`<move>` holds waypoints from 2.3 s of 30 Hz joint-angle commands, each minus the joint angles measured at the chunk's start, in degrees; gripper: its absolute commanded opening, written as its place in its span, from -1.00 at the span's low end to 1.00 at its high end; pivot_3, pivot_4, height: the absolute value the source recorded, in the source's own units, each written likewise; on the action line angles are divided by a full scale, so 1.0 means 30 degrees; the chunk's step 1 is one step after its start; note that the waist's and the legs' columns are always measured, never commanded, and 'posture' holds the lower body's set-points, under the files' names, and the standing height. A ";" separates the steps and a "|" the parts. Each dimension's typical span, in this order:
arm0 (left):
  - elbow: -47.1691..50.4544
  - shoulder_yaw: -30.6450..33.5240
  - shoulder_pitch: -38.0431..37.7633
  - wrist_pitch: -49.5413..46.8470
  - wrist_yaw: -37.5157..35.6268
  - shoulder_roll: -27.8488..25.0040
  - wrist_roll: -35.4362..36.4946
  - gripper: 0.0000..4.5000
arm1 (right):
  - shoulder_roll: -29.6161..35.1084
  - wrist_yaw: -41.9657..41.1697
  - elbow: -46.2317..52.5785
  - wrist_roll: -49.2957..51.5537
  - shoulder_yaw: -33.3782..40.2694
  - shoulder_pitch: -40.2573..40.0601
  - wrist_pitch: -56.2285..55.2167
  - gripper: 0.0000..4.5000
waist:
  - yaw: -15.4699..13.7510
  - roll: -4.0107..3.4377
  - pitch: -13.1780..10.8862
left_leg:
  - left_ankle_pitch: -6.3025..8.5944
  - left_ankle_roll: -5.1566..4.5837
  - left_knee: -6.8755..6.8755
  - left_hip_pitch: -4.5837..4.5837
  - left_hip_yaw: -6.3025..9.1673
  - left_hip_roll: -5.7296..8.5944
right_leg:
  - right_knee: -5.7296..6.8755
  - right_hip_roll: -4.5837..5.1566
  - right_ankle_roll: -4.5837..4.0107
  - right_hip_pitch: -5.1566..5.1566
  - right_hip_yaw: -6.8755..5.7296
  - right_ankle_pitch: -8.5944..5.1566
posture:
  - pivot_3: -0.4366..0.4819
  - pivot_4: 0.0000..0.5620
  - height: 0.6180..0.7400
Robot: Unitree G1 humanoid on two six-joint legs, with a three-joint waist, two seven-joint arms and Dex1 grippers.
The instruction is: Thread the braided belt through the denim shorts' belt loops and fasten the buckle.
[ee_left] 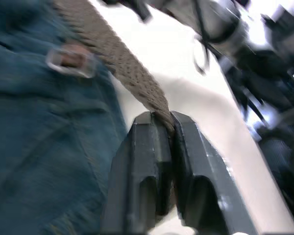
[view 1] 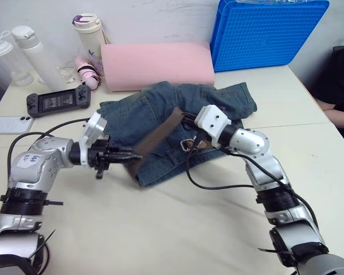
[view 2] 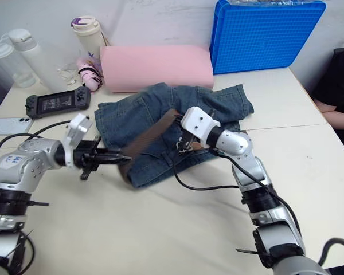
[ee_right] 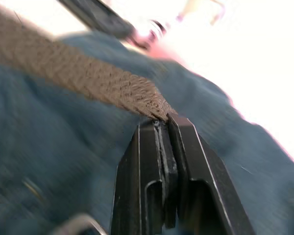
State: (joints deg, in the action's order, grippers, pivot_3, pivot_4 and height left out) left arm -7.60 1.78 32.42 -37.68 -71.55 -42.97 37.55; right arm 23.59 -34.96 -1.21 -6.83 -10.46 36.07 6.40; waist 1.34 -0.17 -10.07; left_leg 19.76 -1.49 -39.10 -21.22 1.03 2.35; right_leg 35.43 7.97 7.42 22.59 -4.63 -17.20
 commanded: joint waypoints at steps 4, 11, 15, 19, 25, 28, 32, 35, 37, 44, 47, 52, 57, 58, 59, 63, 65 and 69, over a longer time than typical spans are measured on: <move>0.0698 0.1777 0.1409 0.2482 0.3362 0.2026 -0.0736 0.52 | -0.0023 0.1448 0.4307 -0.2033 0.0024 -0.0900 0.5289 -1.00 | 0.0018 0.0001 0.0001 | -0.0001 0.0001 0.0005 0.0000 -0.0011 -0.0013 | 0.0000 -0.0014 0.0000 0.0008 0.0015 0.0000 | -0.05 -0.47 1.00; 0.3374 0.0040 0.2514 0.3658 0.5972 0.3582 -0.2814 0.98 | -0.0730 0.1702 0.6119 -0.2690 -0.0879 -0.0270 0.8928 -1.00 | -0.0061 0.0002 0.0002 | -0.0001 0.0004 0.0007 0.0002 -0.0020 -0.0010 | -0.0007 -0.0025 0.0001 0.0012 0.0034 0.0001 | -0.05 -0.47 1.00; 0.4732 -0.1287 0.1896 0.0081 0.6470 0.4155 -0.1914 0.98 | -0.0474 0.1795 0.6385 -0.3118 -0.1437 0.0038 0.8285 -1.00 | -0.0261 0.0002 0.0002 | -0.0001 0.0000 0.0002 0.0000 -0.0019 0.0005 | -0.0009 -0.0027 0.0005 0.0009 0.0075 0.0003 | -0.05 -0.47 1.00; 0.3793 -0.1943 0.1753 -0.0976 0.7376 0.4678 -0.2706 0.98 | -0.0400 0.2003 0.6466 -0.2868 -0.1386 -0.0030 0.6725 -1.00 | -0.0322 0.0003 0.0001 | -0.0006 0.0012 0.0004 0.0005 -0.0019 -0.0030 | -0.0016 -0.0070 0.0004 0.0012 0.0080 0.0002 | -0.05 -0.47 1.00; 0.3737 -0.1792 0.2511 0.5001 0.8601 0.6042 -0.5238 0.98 | 0.0023 0.2244 0.6520 -0.2974 -0.1006 -0.0526 0.6509 -1.00 | -0.0450 0.0007 0.0001 | -0.0015 0.0027 0.0005 -0.0005 -0.0025 -0.0032 | -0.0065 -0.0081 0.0004 0.0007 0.0091 0.0003 | -0.05 -0.47 1.00; 0.4221 -0.2684 0.2131 1.0548 0.9278 0.6395 -0.8213 0.98 | -0.0552 0.2445 0.6623 -0.2770 -0.0846 -0.0621 0.7620 -1.00 | -0.0424 0.0006 0.0002 | -0.0016 0.0029 0.0019 -0.0016 -0.0037 -0.0038 | -0.0128 -0.0091 0.0005 0.0000 0.0086 0.0003 | -0.05 -0.47 1.00; 0.3993 -0.3222 0.1607 1.4653 1.0447 0.6445 -1.0936 0.98 | -0.1041 0.2574 0.6773 -0.2689 -0.0781 -0.0601 0.8822 -1.00 | -0.0423 0.0005 0.0002 | -0.0017 0.0032 0.0023 -0.0013 -0.0059 -0.0046 | -0.0134 -0.0101 0.0005 0.0000 0.0086 0.0003 | -0.05 -0.47 1.00; 0.3764 -0.3473 0.1063 1.6284 1.1652 0.6202 -1.3040 0.98 | -0.1225 0.2708 0.6859 -0.2793 -0.0851 -0.0506 0.9502 -1.00 | -0.0426 0.0005 0.0002 | -0.0018 0.0033 0.0019 -0.0013 -0.0068 -0.0050 | -0.0134 -0.0102 0.0005 0.0000 0.0089 0.0003 | -0.05 -0.47 1.00; 0.3612 -0.3931 0.0482 1.7237 1.2450 0.5757 -1.5077 0.98 | -0.1419 0.2816 0.6897 -0.2768 -0.0851 -0.0356 0.9957 -1.00 | -0.0427 0.0005 0.0002 | -0.0018 0.0033 0.0017 -0.0011 -0.0070 -0.0050 | -0.0129 -0.0102 0.0005 0.0000 0.0091 0.0003 | -0.05 -0.47 1.00; 0.4028 -0.5045 -0.0336 1.6792 1.4063 0.6172 -1.8212 0.98 | -0.1735 0.2849 0.7249 -0.2463 -0.0887 -0.0053 1.0637 -1.00 | -0.0543 0.0005 0.0002 | -0.0016 0.0030 0.0012 -0.0020 -0.0056 -0.0040 | -0.0119 -0.0096 0.0006 0.0001 0.0088 0.0004 | -0.05 -0.47 1.00; 0.4294 -0.5183 -0.0460 1.5843 1.4602 0.6694 -1.8944 0.98 | -0.1834 0.2831 0.7488 -0.2381 -0.0951 0.0023 1.0844 -1.00 | -0.0492 0.0004 0.0002 | -0.0016 0.0030 0.0017 -0.0019 -0.0059 -0.0043 | -0.0120 -0.0101 0.0006 0.0001 0.0087 0.0004 | -0.05 -0.47 1.00; 0.4646 -0.5485 -0.0445 1.4500 1.5854 0.7378 -2.0857 0.98 | -0.1972 0.2828 0.7950 -0.2280 -0.1116 -0.0038 1.1225 -1.00 | -0.0486 0.0005 0.0002 | -0.0017 0.0030 0.0018 -0.0018 -0.0060 -0.0048 | -0.0118 -0.0106 0.0007 0.0003 0.0086 0.0004 | -0.05 -0.47 1.00; 0.5255 -0.5363 -0.0434 1.4134 1.6823 0.7518 -2.2067 0.45 | -0.1832 0.2751 0.8214 -0.2340 -0.1242 -0.0167 1.1406 -1.00 | -0.0485 0.0005 0.0002 | -0.0017 0.0030 0.0017 -0.0018 -0.0058 -0.0049 | -0.0115 -0.0106 0.0007 0.0003 0.0087 0.0004 | -0.05 -0.47 1.00; 0.5339 -0.5337 -0.0451 1.4097 1.6941 0.7484 -2.2264 0.22 | -0.1801 0.2743 0.8228 -0.2364 -0.1270 -0.0180 1.1410 -1.00 | -0.0486 0.0005 0.0002 | -0.0017 0.0030 0.0017 -0.0019 -0.0058 -0.0049 | -0.0117 -0.0105 0.0007 0.0003 0.0087 0.0004 | -0.05 -0.47 1.00; 0.5378 -0.5335 -0.0465 1.4039 1.6978 0.7459 -2.2370 0.01 | -0.1779 0.2736 0.8240 -0.2374 -0.1286 -0.0188 1.1411 -1.00 | -0.0487 0.0005 0.0002 | -0.0017 0.0030 0.0017 -0.0018 -0.0058 -0.0048 | -0.0117 -0.0103 0.0006 0.0003 0.0088 0.0004 | -0.05 -0.47 1.00; 0.5436 -0.5401 -0.0457 1.4125 1.7128 0.7399 -2.2634 -0.82 | -0.1724 0.2736 0.8294 -0.2384 -0.1343 -0.0216 1.1420 -1.00 | -0.0487 0.0005 0.0002 | -0.0017 0.0031 0.0017 -0.0018 -0.0056 -0.0049 | -0.0117 -0.0103 0.0006 0.0003 0.0088 0.0004 | -0.05 -0.47 1.00; 0.5474 -0.5359 -0.0494 1.4178 1.7263 0.7450 -2.2656 -0.99 | -0.1706 0.2744 0.8328 -0.2392 -0.1370 -0.0261 1.1425 -1.00 | -0.0488 0.0005 0.0002 | -0.0017 0.0031 0.0016 -0.0018 -0.0057 -0.0049 | -0.0118 -0.0102 0.0006 0.0003 0.0088 0.0004 | -0.05 -0.47 1.00; 0.5604 -0.5002 -0.0741 1.3940 1.7371 0.7537 -2.2306 -0.99 | -0.1826 0.2814 0.8630 -0.2021 -0.0887 -0.0576 1.1156 -1.00 | -0.0492 0.0005 0.0002 | -0.0017 0.0031 0.0017 -0.0018 -0.0054 -0.0049 | -0.0116 -0.0102 0.0006 0.0003 0.0088 0.0004 | -0.05 -0.47 1.00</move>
State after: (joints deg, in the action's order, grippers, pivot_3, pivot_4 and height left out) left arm 6.63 -14.55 30.66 4.40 -20.66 -20.48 -29.70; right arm 18.30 -27.12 20.73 -13.88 -14.65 34.40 41.12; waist -0.14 -0.16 -10.07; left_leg 19.72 -1.40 -39.05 -21.28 0.88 2.20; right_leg 35.08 7.66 7.44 22.60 -4.37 -17.19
